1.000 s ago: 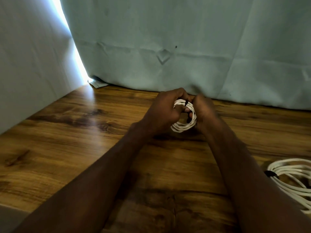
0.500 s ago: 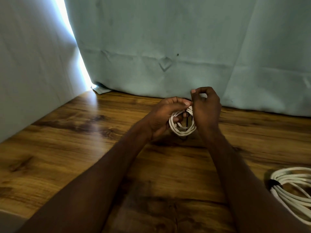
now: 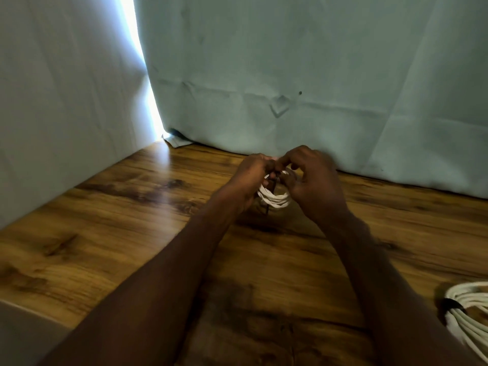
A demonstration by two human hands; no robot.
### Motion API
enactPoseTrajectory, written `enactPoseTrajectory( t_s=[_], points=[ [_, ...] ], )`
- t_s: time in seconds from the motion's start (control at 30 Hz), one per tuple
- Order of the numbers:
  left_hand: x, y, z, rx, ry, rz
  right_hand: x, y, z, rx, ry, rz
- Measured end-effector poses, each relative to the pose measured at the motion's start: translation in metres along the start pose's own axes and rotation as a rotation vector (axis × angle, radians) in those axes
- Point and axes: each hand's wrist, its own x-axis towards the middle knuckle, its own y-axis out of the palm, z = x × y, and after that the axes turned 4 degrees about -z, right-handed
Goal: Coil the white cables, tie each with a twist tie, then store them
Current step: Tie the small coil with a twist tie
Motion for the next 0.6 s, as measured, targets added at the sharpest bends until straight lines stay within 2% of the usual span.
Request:
enactPoseTrajectory(
  t_s=[0.07,0.17,0.3,0.4,0.47,0.53,0.6],
  points=[
    [-0.001,0.003,0.0,0.111,0.034,-0.033,0.0,0.002,0.0,0.026,0.051,-0.078],
    [-0.004,0.008,-0.002,0.149,0.088,-0.044,-0.001,0.0,0.005,0.283,0.271,-0.161],
    [-0.014,0.011,-0.005,0.371,0.195,0.088,0.001,-0.003,0.016,0.504,0.455,-0.233],
    [-0.02,0.014,0.0,0.398,0.196,0.15,0.006,-0.008,0.013,0.651,0.698,-0.269],
    [-0.021,0.016,0.005,0.385,0.25,0.183,0.008,-0.012,0.007,0.81,0.931,-0.282],
    [-0.024,0.017,0.007,0.382,0.316,0.21,0.008,-0.017,-0.001,0.927,1.118,-0.211],
    [-0.025,0.021,0.007,0.441,0.404,0.232,0.008,-0.022,-0.003,1.01,1.192,-0.029]
  ],
)
